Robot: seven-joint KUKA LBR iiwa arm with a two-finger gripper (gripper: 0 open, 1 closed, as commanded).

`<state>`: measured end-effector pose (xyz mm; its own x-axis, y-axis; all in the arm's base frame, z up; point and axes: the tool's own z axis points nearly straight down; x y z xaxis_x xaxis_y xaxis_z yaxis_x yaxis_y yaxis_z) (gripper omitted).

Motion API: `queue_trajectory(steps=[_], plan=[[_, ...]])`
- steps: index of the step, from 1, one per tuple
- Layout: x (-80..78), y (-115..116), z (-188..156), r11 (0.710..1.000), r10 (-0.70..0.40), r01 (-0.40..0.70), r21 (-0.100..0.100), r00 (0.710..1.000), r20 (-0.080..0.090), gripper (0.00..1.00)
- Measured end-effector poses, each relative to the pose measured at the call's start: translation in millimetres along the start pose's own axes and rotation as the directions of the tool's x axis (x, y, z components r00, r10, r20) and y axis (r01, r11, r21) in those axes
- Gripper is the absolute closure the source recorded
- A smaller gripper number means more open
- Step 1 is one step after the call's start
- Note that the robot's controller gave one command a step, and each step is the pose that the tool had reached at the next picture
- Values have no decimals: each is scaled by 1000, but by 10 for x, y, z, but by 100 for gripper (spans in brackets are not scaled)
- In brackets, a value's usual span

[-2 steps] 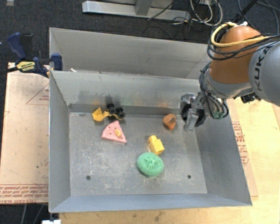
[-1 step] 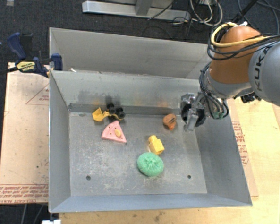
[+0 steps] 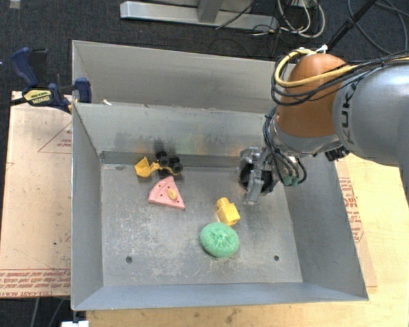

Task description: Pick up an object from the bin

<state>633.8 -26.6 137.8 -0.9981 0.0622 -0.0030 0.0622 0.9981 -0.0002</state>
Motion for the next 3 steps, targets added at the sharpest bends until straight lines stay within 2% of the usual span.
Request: queue_trajectory(steps=[1, 2, 3], plan=[[0, -95, -65, 997, -75, 75, -1, 997, 0, 100], [-7, -176, -105, 996, -86, 86, 0, 996, 1, 100], [5, 233, 355, 996, -94, 94, 0, 996, 4, 100]])
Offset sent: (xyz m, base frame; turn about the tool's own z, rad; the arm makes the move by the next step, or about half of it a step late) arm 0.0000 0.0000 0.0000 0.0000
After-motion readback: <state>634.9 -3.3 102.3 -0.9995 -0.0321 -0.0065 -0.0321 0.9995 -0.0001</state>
